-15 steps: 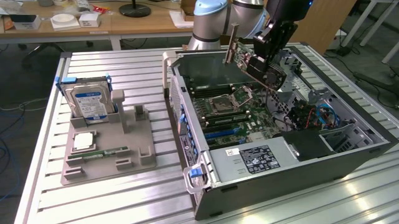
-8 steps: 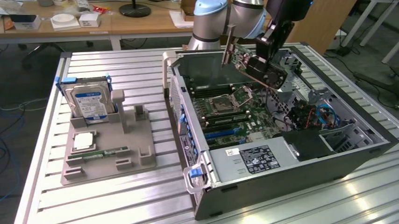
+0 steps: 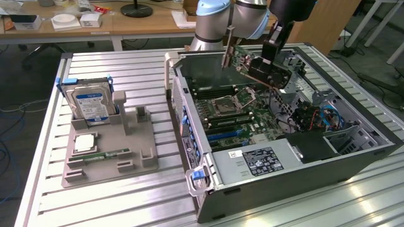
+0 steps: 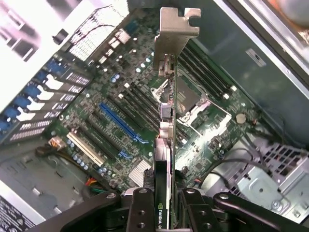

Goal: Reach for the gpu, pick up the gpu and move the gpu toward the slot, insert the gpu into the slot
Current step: 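Insert the gpu into the slot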

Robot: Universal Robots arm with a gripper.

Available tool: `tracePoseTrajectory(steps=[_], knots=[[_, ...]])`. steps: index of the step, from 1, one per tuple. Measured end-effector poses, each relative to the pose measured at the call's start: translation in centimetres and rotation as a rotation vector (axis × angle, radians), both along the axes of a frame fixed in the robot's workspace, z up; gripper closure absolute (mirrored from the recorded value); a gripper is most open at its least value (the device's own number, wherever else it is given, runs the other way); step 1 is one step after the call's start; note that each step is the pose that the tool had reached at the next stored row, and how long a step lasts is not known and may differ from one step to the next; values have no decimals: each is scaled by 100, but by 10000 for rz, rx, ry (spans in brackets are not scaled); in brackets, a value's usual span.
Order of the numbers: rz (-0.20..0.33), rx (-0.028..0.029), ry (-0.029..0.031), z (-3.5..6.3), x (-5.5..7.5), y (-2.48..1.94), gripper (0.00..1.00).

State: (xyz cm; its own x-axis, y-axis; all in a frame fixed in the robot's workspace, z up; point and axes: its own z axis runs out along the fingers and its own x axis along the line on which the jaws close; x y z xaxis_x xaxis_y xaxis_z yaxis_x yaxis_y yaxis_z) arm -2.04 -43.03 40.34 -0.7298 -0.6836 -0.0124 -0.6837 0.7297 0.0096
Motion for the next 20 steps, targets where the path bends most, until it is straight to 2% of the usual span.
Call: tracePoseTrajectory(steps=[20], knots=[[3629, 1, 0, -3, 0, 0, 74]])
